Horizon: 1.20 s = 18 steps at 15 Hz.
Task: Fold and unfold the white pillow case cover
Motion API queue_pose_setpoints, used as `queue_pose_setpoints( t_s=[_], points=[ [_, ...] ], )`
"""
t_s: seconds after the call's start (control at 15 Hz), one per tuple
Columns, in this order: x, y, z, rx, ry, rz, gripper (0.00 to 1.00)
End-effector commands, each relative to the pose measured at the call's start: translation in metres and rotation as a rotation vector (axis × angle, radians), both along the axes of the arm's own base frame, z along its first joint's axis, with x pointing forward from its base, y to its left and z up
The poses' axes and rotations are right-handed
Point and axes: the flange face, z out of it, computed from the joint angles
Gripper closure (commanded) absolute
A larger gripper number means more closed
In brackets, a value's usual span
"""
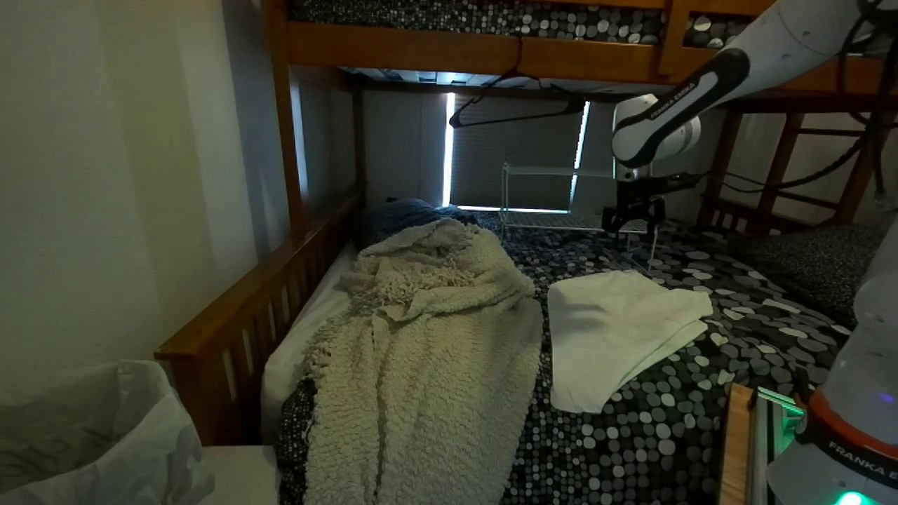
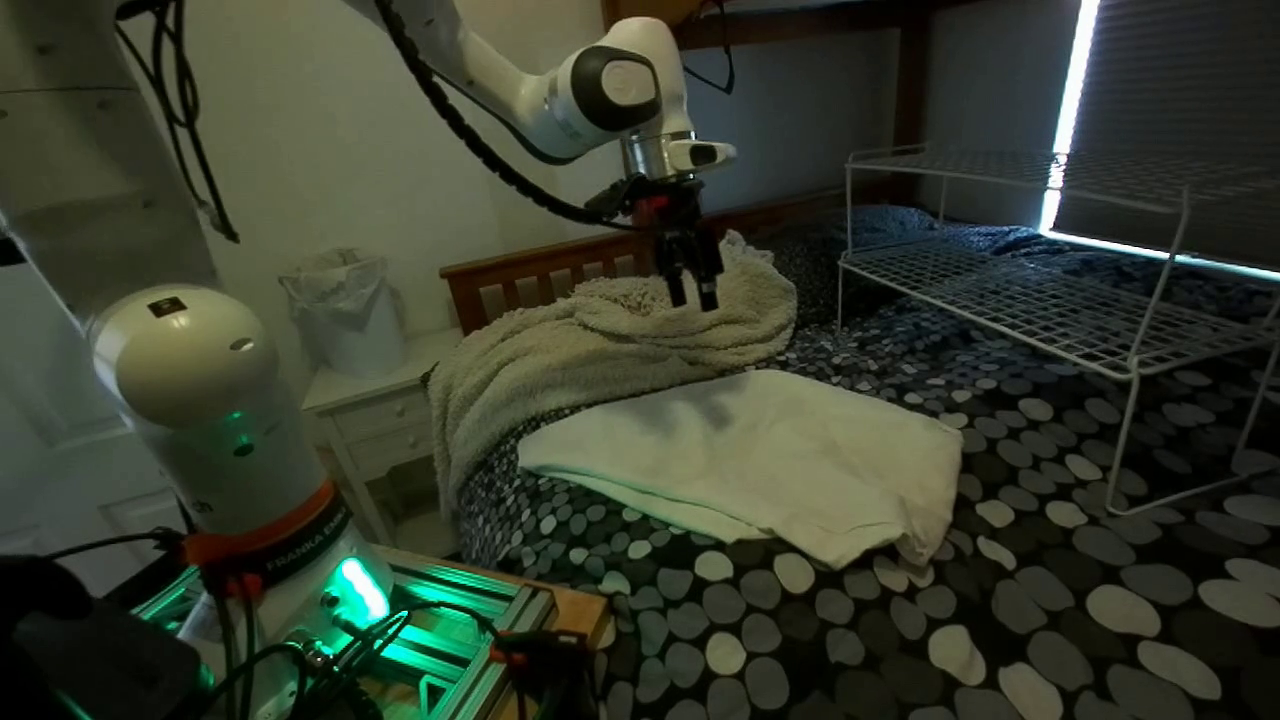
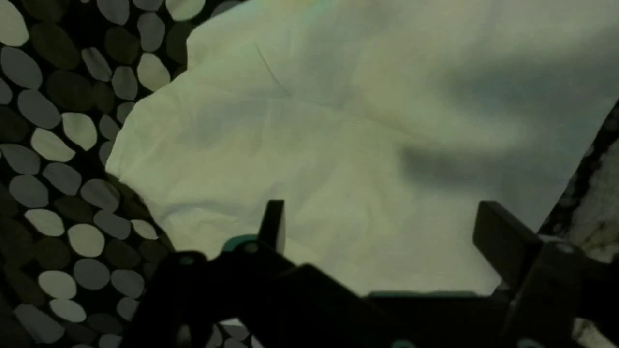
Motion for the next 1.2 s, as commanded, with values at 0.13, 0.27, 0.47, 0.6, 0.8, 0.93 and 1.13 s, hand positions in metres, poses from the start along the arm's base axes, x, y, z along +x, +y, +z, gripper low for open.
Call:
queue_pose_setpoints(
  t_s=[0.13,0.27,0.47,0.6,0.8,0.93,1.13],
  points=[
    [0.029,-0.049,0.005,-0.095,-0.086,-0.083,0.0],
    [0.039,-0.061,0.002,-0.116,-0.091,-0.097,0.0],
    [0.042,-0.063,0.001,-0.121,-0.092,-0.104,0.0],
    [0.043,-0.063,0.002,-0.122,-0.094,-0.105,0.0],
    [0.059,-0.077,-0.009,-0.132,-0.113,-0.223,0.0],
    [0.069,-0.093,-0.022,-0.148,-0.125,-0.341,0.0],
    [0.078,-0.115,-0.051,-0.179,-0.099,-0.486,0.0]
  ],
)
